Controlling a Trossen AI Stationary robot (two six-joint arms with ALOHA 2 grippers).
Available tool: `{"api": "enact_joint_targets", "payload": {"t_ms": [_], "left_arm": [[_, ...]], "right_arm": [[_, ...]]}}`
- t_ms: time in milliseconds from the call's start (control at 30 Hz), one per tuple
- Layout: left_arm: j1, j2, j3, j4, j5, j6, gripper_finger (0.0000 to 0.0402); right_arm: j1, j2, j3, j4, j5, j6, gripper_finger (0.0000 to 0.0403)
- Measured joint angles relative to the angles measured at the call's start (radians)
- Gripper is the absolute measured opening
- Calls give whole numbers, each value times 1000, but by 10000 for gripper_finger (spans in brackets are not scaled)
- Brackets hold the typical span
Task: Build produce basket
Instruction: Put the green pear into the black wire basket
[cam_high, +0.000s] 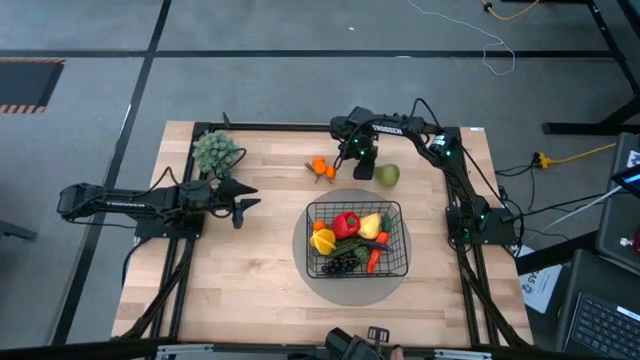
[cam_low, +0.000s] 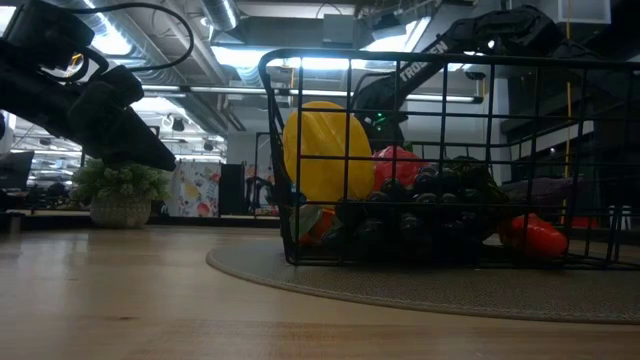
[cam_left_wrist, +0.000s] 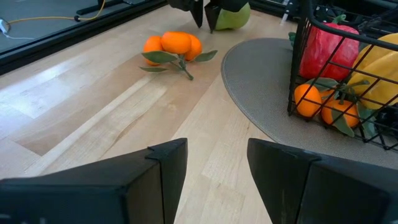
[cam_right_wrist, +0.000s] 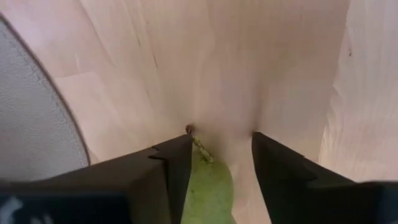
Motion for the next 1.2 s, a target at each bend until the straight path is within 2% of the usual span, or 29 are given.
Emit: {"api": "enact_joint_targets", "payload": {"t_ms": [233, 700, 867, 1100, 1200], "left_arm": [[0, 0, 0, 0, 0, 0, 157], [0, 0, 0, 0, 0, 0, 157], [0, 0, 0, 0, 0, -1, 157], [0, 0, 0, 0, 0, -3, 157], [0, 0, 0, 0, 0, -3, 157]], "right_arm": [[1, 0, 21, -52, 0, 1, 165], [40, -6, -81, -22, 51, 1, 161], [41, -4, -81, -19, 82, 1, 120], [42, -3, -82, -23, 87, 4, 13], [47, -3, -82, -24, 96, 47, 8]]}}
